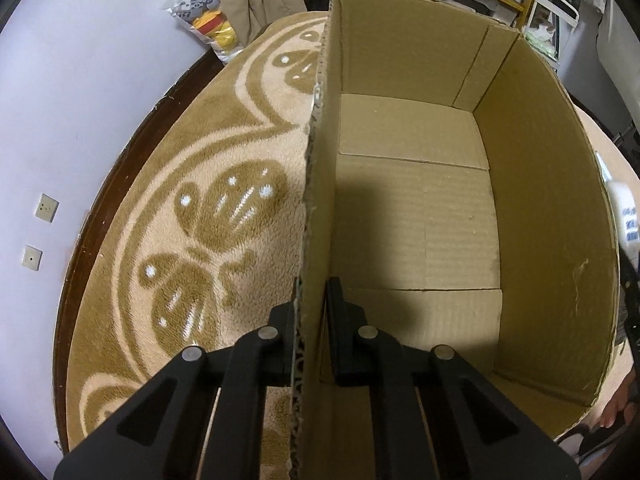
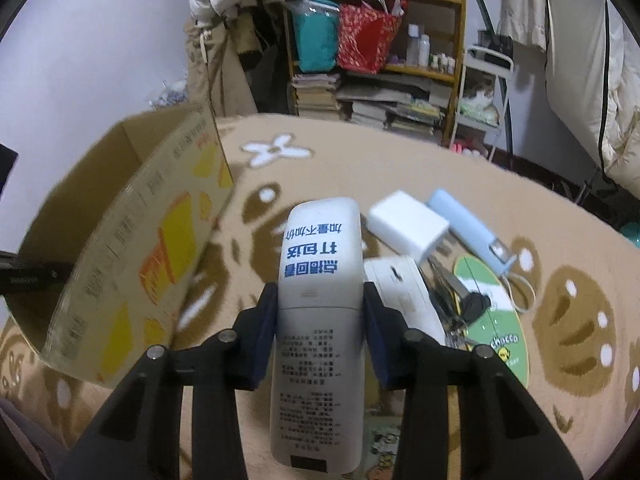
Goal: Organize rigid objects
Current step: 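Carry the white remote over the box with the right gripper, drop it, then grasp the white square charger with the right gripper, then carry the charger into the box beside the remote and release it, then pinch the car key ring with the right gripper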
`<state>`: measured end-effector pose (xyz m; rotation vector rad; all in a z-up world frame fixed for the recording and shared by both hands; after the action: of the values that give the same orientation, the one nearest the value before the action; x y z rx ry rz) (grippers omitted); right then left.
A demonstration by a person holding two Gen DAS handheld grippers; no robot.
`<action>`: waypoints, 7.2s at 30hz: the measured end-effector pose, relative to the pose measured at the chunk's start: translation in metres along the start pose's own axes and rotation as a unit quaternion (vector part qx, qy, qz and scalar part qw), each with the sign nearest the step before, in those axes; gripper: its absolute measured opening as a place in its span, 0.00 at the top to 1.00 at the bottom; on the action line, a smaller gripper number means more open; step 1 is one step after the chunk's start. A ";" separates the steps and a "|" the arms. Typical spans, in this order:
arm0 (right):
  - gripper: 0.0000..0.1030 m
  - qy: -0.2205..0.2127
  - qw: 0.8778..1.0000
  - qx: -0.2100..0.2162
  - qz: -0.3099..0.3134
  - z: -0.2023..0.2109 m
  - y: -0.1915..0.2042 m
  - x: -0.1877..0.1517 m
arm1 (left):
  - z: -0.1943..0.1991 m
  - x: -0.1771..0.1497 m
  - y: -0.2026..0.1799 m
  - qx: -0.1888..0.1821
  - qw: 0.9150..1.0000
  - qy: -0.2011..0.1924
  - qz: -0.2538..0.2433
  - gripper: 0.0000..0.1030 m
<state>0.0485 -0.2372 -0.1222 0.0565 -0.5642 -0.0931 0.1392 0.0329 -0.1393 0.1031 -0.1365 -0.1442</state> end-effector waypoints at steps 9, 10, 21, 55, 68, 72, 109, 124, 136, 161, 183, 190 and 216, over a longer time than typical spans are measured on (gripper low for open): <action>0.58 -0.043 0.998 0.048 0.010 0.028 0.038 0.041 | -0.001 0.001 0.001 -0.003 1.000 0.001 0.001 0.92; 0.58 -0.047 0.997 0.054 0.008 0.030 0.042 0.045 | -0.001 0.001 0.001 -0.002 1.000 0.001 0.000 0.92; 0.58 -0.054 0.989 0.134 0.014 0.027 0.100 0.083 | -0.003 0.000 0.001 0.000 1.000 -0.001 -0.002 0.92; 0.17 -0.076 0.992 0.096 0.024 0.036 0.085 0.074 | -0.003 0.000 0.001 0.007 1.000 -0.007 -0.006 0.91; 0.17 -0.022 0.998 0.028 -0.042 -0.011 0.003 0.036 | -0.002 -0.002 -0.002 0.012 1.000 -0.008 -0.010 0.90; 0.17 0.003 0.998 0.025 -0.062 -0.028 -0.017 0.030 | -0.002 -0.003 -0.002 0.013 1.000 -0.008 -0.011 0.90; 0.46 0.014 0.998 0.037 -0.046 -0.037 -0.004 0.011 | 0.001 -0.006 -0.014 0.057 0.997 -0.020 -0.042 0.88; 0.46 -0.069 0.993 0.090 0.021 0.018 0.067 0.088 | 0.000 -0.007 -0.012 0.047 0.998 -0.015 -0.036 0.88; 0.45 -0.051 0.992 0.102 0.057 0.001 0.106 0.096 | -0.002 -0.007 -0.010 0.043 0.998 -0.013 -0.034 0.88; 0.43 -0.051 0.989 0.107 0.084 -0.009 0.128 0.085 | -0.003 -0.006 -0.006 0.036 0.999 -0.009 -0.026 0.88; 0.23 -0.040 0.998 0.057 0.005 0.008 0.038 0.042 | -0.009 -0.005 -0.005 0.042 0.999 -0.006 -0.026 0.88; 0.23 0.001 0.999 0.050 -0.023 -0.012 0.018 0.013 | -0.008 -0.006 -0.006 0.042 0.999 -0.006 -0.026 0.88; 0.97 0.069 0.995 0.028 -0.067 -0.041 -0.021 -0.036 | -0.007 -0.008 -0.007 0.042 0.999 -0.005 -0.027 0.88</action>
<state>0.0389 -0.2534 -0.1781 0.1549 -0.4242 -0.2023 0.1318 0.0282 -0.1475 0.1902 -0.1498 -0.1927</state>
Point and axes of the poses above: each gripper's, at about its wrist camera, not at the fingertips, and z roughly against the way its jaws point, y to its left, x to its top, the point moved 3 cm from there along -z, roughly the way its jaws point, and after that the axes turned 11 degrees about y, right-handed, at the moved point
